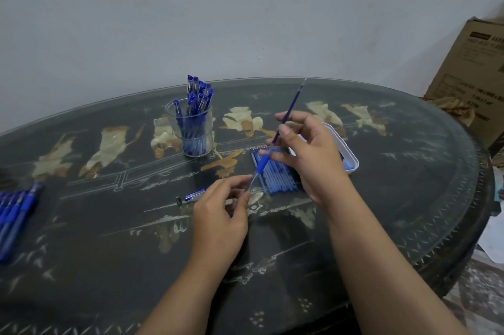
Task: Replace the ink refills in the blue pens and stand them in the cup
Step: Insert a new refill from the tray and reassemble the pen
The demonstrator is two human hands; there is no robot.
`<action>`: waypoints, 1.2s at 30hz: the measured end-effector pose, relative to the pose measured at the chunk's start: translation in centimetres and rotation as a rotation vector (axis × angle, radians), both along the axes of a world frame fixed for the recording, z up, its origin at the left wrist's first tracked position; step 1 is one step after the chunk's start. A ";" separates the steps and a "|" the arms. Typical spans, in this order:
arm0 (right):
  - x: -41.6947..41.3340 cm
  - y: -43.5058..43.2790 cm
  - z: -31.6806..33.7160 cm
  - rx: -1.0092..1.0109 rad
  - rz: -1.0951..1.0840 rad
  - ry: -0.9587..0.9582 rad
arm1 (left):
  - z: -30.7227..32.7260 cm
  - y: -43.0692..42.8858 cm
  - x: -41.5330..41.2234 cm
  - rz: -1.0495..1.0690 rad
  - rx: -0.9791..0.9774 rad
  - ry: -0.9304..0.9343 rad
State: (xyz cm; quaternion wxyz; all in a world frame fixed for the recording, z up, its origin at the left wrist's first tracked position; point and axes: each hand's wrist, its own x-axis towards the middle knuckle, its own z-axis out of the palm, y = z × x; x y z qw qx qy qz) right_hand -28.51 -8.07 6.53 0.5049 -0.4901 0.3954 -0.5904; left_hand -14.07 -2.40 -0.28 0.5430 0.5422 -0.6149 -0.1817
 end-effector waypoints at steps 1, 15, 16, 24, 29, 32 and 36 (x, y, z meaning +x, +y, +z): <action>0.1 0.0 -0.2 -0.010 0.006 0.063 | 0.1 0.0 0.0 0.007 0.005 0.014; 0.6 0.2 -0.5 -0.037 0.010 0.180 | 0.6 0.2 -0.1 0.010 0.061 0.123; 0.6 0.2 -0.4 -0.034 0.002 0.165 | 0.6 0.1 -0.1 0.013 0.061 0.124; 0.9 0.4 -0.2 0.009 0.015 0.139 | 0.6 0.2 -0.1 0.023 0.058 0.137; 1.6 0.4 -0.3 0.049 0.071 -0.043 | 1.1 0.5 0.6 0.076 0.012 0.203; 3.1 0.2 -1.5 0.058 0.097 0.082 | 2.0 0.7 2.8 0.153 -0.008 0.256; 5.9 -0.1 -4.8 -0.040 0.112 0.550 | 2.2 1.0 7.4 0.319 -0.028 0.326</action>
